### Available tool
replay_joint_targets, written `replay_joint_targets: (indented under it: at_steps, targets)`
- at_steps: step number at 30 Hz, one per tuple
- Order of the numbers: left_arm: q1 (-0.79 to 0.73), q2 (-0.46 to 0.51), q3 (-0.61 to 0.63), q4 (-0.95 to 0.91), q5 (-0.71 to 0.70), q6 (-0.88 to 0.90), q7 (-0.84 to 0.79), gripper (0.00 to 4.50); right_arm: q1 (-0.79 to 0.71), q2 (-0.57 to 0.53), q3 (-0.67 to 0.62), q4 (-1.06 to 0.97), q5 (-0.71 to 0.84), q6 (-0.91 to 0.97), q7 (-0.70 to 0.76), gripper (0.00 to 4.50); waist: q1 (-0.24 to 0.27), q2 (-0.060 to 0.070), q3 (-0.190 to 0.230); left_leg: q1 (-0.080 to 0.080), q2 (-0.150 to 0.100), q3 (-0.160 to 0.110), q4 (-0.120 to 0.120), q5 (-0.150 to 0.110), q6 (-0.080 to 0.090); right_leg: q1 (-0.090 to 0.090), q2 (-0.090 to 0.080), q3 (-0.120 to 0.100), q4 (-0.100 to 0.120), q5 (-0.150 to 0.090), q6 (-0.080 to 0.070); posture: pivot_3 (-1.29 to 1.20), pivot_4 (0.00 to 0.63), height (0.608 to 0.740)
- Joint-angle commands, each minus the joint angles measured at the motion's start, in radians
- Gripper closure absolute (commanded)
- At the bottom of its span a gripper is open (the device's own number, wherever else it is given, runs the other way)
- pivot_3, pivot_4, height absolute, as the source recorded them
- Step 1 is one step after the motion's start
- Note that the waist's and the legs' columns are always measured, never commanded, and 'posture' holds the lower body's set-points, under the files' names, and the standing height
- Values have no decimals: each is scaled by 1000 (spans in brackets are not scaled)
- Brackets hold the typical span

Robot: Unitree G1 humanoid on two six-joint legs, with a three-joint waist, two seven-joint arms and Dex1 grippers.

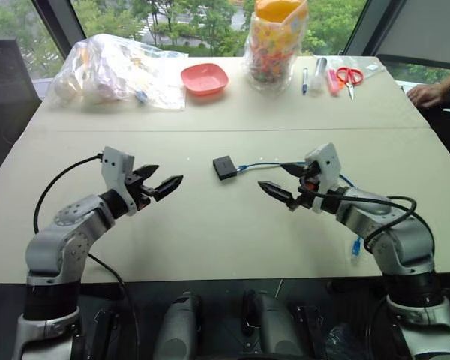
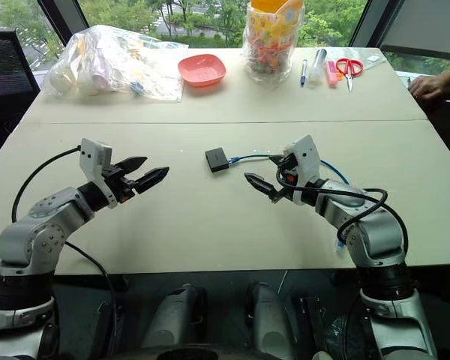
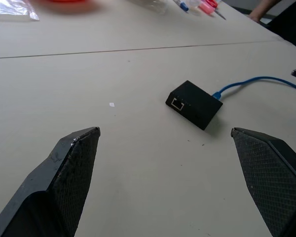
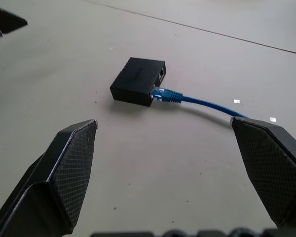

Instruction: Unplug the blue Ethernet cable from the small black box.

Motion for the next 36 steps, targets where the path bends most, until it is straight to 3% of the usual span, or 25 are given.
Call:
replay_joint_targets:
  at_steps: [1,18,24,28,31,36]
  targets:
    - [-27,37,-14,3,1,-16,-61,17,-16,-24,4,-1,-15,-9,38,0,0,0,0,0,0,0,0,0,0,0,0,0,0,0,0,0,150,740]
    - [-110,48,-84,117,63,-71,-147,17,-64,-20,19,65,-111,-60,85,0,0,0,0,0,0,0,0,0,0,0,0,0,0,0,0,0,150,740]
    - [-177,131,-141,223,114,-114,-299,17,-187,-10,117,227,-208,-170,158,0,-3,0,0,0,0,0,0,0,0,0,0,0,1,0,0,0,150,740]
    - [-205,235,-196,273,144,-156,-479,17,-325,33,205,470,-307,-319,228,0,-8,0,0,0,-1,2,1,0,0,-1,1,0,1,1,-1,0,150,740]
    - [-239,286,-183,282,125,-130,-544,17,-507,120,260,837,-387,-468,291,0,-15,0,1,0,-1,2,0,0,0,-1,1,0,1,1,-1,0,150,740]
    - [-202,291,-118,226,108,-112,-495,17,-740,245,298,1365,-508,-672,338,0,-29,0,1,0,-2,1,0,0,0,-1,1,0,2,3,2,0,150,740]
